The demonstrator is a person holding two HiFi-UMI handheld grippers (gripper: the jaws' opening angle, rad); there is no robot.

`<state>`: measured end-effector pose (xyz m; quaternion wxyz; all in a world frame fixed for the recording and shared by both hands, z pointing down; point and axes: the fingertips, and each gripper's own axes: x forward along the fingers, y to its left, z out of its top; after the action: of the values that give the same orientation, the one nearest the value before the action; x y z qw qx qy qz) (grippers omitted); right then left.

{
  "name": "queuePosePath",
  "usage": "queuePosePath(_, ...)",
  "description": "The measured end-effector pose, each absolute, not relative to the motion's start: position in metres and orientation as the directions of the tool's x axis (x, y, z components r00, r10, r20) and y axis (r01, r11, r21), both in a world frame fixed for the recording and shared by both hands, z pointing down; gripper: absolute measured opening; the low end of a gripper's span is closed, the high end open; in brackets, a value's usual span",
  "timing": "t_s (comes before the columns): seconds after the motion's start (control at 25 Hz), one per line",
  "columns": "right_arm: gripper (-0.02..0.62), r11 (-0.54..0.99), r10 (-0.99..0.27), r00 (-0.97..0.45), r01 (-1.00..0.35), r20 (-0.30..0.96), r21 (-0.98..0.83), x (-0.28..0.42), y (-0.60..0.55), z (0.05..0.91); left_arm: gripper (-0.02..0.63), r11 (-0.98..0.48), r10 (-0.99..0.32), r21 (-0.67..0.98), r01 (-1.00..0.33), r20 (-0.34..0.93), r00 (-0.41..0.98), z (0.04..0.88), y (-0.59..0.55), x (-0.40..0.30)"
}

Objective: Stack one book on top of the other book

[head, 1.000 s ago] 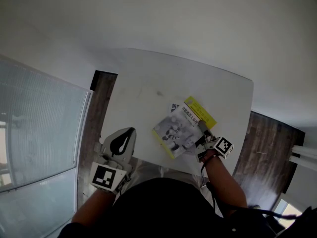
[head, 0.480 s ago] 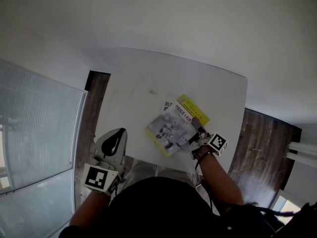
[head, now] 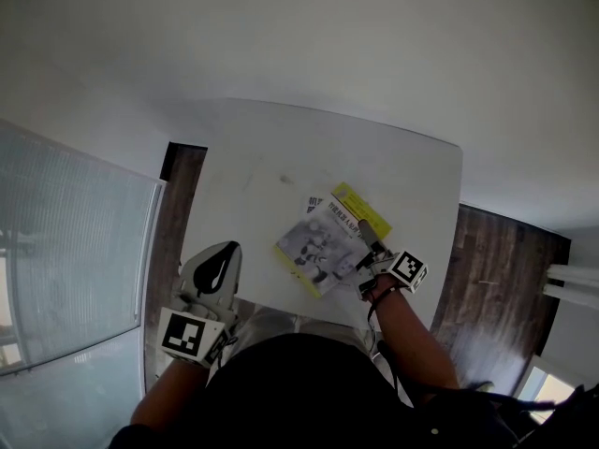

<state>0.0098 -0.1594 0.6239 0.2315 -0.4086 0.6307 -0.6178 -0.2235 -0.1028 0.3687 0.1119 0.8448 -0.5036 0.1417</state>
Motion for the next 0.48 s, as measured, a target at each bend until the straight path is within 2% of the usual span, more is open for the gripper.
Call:
queuePosePath(0.24, 0.377, -0.123, -0.817, -0.525, -0.247, 0.239, -0.961, 0.018, -0.158, 0.626, 0.006, -0.509, -0.806, 0.036, -0.860, 0.331, 0.491, 0.360, -0.112, -0.212)
queuePosePath(0.48, 0.377, -0.169, -0.847, -0.478, -0.176, 0.234, -0.970, 0.035, -0.149, 0.628, 0.006, -0.536, -0.794, 0.033, -0.843, 0.321, 0.517, 0.356, -0.113, -0.205)
